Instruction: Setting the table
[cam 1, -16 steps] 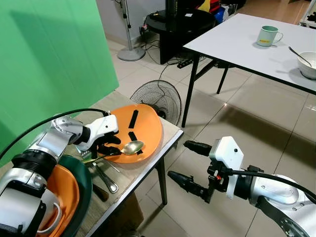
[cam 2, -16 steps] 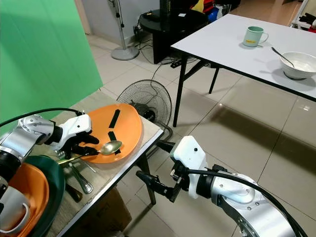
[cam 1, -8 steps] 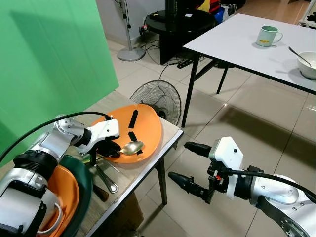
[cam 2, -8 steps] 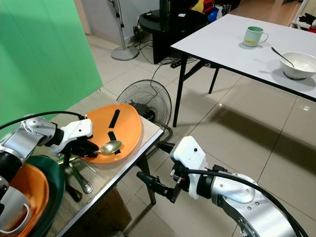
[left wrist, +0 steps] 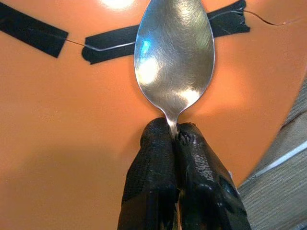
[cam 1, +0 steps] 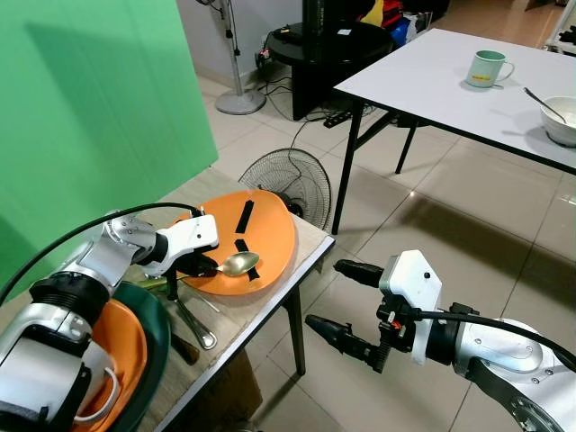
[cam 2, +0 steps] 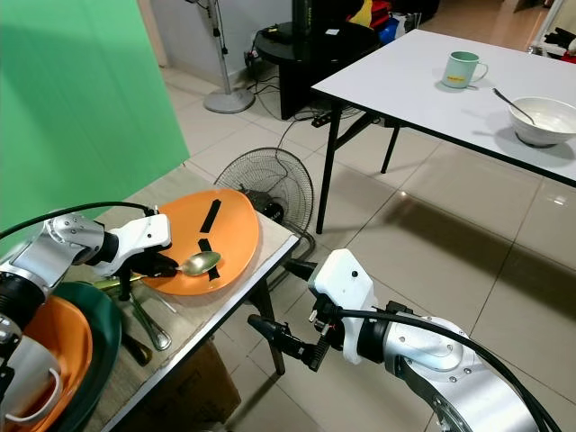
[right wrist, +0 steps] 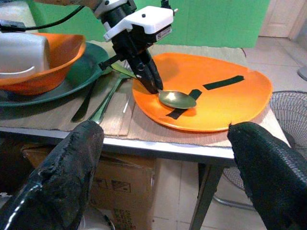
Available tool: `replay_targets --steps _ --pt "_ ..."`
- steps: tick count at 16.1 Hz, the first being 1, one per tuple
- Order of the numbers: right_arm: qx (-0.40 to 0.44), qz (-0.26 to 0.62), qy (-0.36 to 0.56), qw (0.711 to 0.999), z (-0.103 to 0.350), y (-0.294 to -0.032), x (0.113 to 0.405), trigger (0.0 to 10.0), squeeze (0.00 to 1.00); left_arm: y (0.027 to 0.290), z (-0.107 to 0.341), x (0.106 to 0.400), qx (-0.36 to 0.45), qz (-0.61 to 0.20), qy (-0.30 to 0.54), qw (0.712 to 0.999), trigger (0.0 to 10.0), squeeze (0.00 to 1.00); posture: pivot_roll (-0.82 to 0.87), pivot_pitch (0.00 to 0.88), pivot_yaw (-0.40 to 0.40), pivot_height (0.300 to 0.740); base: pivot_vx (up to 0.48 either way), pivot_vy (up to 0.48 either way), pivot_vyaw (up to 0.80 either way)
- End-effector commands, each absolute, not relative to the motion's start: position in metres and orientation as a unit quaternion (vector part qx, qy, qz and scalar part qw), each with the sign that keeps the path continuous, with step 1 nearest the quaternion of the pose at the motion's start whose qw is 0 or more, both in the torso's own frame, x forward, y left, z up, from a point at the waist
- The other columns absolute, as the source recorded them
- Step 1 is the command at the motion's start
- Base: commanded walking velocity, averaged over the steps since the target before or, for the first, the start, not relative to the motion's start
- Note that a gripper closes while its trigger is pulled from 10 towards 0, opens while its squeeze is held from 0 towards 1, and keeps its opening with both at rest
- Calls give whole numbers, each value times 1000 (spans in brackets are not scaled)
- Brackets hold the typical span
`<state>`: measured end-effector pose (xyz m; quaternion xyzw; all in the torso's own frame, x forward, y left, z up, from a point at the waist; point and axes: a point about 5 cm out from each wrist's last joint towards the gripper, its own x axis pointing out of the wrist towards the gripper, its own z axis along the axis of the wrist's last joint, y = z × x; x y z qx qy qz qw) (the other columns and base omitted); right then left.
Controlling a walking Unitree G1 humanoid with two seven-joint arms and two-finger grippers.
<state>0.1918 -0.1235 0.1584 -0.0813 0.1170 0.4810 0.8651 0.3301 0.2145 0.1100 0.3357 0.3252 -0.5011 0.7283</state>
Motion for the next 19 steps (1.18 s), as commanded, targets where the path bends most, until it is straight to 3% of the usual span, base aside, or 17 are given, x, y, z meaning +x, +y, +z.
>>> replay_targets --steps 1,8,13,17,19 --pt "-86 489 112 861 162 -122 192 10000 0 218 112 333 336 -487 326 737 0 0 56 0 89 740 0 0 0" --pt "-84 479 105 867 165 -124 196 10000 0 210 152 344 306 -492 251 775 0 0 55 0 97 740 0 0 0" --pt "-42 431 63 899 181 -134 209 10000 0 179 215 347 233 -522 135 809 0 0 51 0 104 740 0 0 0" --pt "-29 280 22 959 192 -156 226 10000 0 141 265 350 95 -481 2 872 0 0 28 0 107 740 0 0 0" --pt "-15 197 9 980 196 -164 228 10000 0 120 268 340 70 -455 -44 887 0 0 16 0 103 740 0 0 0"
